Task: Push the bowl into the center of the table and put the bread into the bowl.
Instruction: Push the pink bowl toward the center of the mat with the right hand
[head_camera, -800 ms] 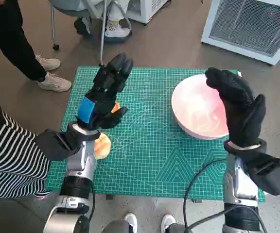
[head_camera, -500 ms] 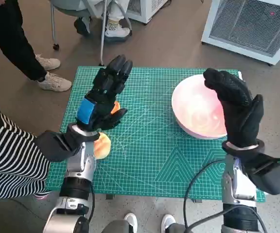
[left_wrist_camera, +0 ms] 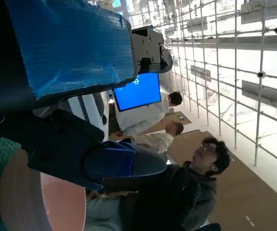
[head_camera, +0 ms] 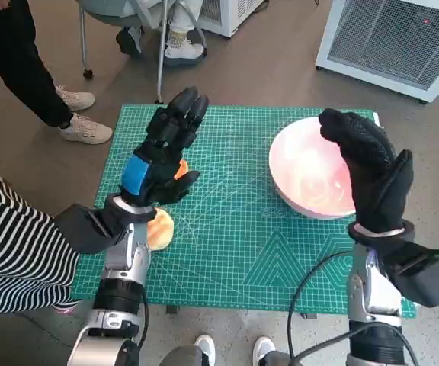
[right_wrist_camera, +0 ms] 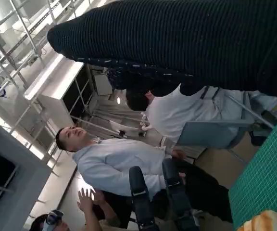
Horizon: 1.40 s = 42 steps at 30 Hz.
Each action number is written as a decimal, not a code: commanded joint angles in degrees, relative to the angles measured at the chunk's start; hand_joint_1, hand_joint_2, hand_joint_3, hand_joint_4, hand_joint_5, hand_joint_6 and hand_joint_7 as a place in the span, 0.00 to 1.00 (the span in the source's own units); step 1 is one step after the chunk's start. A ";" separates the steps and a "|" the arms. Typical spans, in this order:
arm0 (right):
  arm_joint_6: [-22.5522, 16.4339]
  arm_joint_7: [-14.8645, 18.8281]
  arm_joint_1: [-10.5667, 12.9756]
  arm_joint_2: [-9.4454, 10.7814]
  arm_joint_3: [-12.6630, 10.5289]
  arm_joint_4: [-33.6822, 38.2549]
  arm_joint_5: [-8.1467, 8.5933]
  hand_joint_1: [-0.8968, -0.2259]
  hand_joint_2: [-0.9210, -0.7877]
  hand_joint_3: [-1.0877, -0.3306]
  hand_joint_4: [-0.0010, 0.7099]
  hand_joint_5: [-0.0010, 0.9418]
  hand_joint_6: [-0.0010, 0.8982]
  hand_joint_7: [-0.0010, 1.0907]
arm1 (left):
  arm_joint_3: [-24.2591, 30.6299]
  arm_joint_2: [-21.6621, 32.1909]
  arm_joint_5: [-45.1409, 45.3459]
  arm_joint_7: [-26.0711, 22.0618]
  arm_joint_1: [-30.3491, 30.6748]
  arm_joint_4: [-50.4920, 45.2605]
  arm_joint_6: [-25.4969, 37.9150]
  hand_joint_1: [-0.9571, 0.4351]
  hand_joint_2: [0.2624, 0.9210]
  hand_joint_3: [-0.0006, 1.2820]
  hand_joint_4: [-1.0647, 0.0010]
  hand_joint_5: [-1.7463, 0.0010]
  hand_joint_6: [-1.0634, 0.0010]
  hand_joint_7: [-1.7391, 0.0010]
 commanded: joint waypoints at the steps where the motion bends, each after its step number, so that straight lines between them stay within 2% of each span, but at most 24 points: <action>1: 1.14 0.43 1.46 0.05 -0.33 0.44 0.80 0.35 0.00 0.45 0.24 0.00 0.12 0.31 | -0.11 0.44 0.01 0.05 0.38 -0.99 0.48 0.25 1.00 0.27 0.92 1.00 1.00 0.79; 30: 1.34 0.15 1.50 0.17 -0.70 0.29 0.67 0.36 0.00 0.45 0.24 0.00 0.12 0.32 | 0.06 0.52 -0.01 0.14 0.40 -1.36 1.26 0.25 1.00 0.26 0.91 1.00 1.00 0.79; 34: 1.34 0.72 1.62 -0.59 -1.62 0.46 1.54 0.36 0.00 0.45 0.24 0.00 0.12 0.32 | 0.12 0.58 0.02 0.18 0.40 -1.36 1.16 0.25 1.00 0.26 0.91 1.00 1.00 0.79; 42: 0.86 1.15 1.59 -2.93 -5.06 1.25 3.20 0.36 0.00 0.44 0.22 0.00 0.12 0.32 | 0.22 0.65 0.32 0.44 0.42 -1.16 0.77 0.25 1.00 0.26 0.91 1.00 1.00 0.79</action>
